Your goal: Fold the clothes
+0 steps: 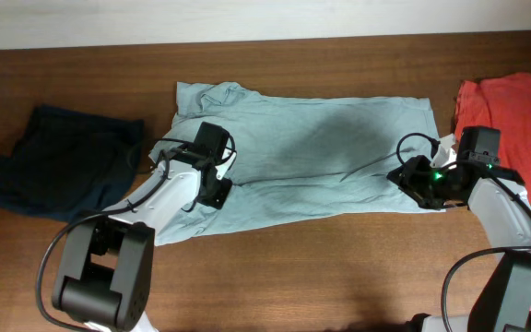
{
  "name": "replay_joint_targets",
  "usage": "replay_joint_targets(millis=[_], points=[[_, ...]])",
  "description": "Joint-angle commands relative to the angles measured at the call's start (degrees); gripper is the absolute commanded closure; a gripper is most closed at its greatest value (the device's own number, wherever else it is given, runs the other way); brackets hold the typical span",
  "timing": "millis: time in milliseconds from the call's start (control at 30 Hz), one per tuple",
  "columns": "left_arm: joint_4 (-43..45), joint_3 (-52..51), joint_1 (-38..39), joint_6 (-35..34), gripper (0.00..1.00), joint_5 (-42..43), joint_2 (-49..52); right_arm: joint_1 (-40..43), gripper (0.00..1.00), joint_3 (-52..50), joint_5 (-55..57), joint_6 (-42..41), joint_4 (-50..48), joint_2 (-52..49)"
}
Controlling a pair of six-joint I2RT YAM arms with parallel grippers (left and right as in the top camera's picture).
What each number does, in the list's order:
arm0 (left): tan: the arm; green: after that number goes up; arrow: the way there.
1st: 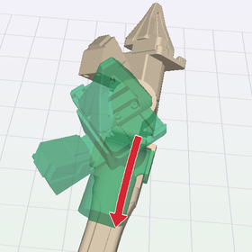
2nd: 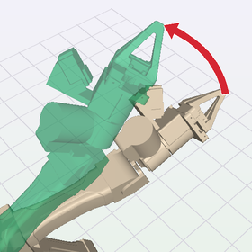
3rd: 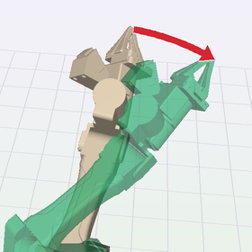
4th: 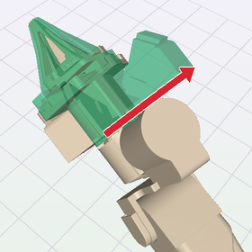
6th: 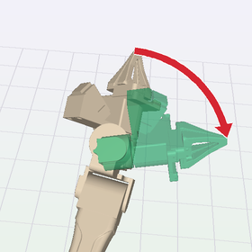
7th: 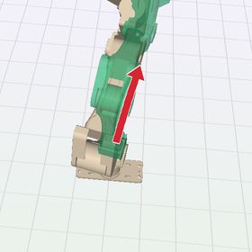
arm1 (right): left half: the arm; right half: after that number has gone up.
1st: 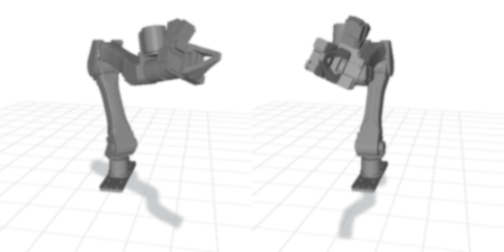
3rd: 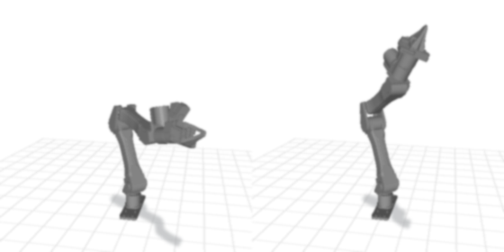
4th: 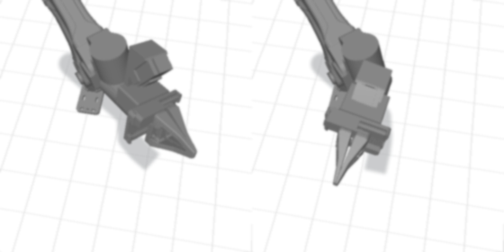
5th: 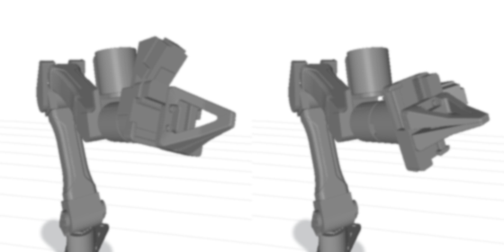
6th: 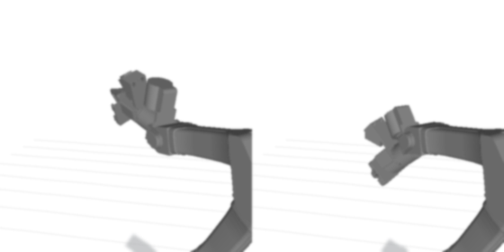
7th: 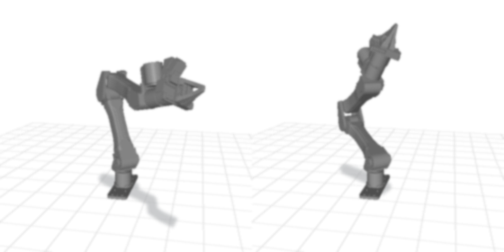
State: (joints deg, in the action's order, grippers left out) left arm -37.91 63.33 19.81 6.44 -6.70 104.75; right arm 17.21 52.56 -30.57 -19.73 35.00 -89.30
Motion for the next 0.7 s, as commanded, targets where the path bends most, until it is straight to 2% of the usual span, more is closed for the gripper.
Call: replay_joint_targets(millis=[0,100,267,400,667], points=[[-1.6,3.5,-0.1,0.6,1.00,-4.0,0.5,0.1,0.58,0.9,-0.9,0.5,0.1,0.9],[-1.7,7.1,-0.1,3.4,1.00,-7.5,0.5,0.1,0.57,0.9,-0.9,0.5,0.1,0.9],[3.9,7.6,-0.1,11.2,1.00,-8.1,0.5,0.1,0.57,0.9,-0.7,0.5,-0.1,0.9],[8.4,7.6,-0.1,13.0,1.00,-6.8,0.6,0.1,0.57,0.9,-0.7,0.5,-0.7,0.9],[9.7,7.6,-0.1,16.0,0.98,-6.0,4.3,0.1,0.57,0.9,-0.7,0.5,-1.0,0.9]])
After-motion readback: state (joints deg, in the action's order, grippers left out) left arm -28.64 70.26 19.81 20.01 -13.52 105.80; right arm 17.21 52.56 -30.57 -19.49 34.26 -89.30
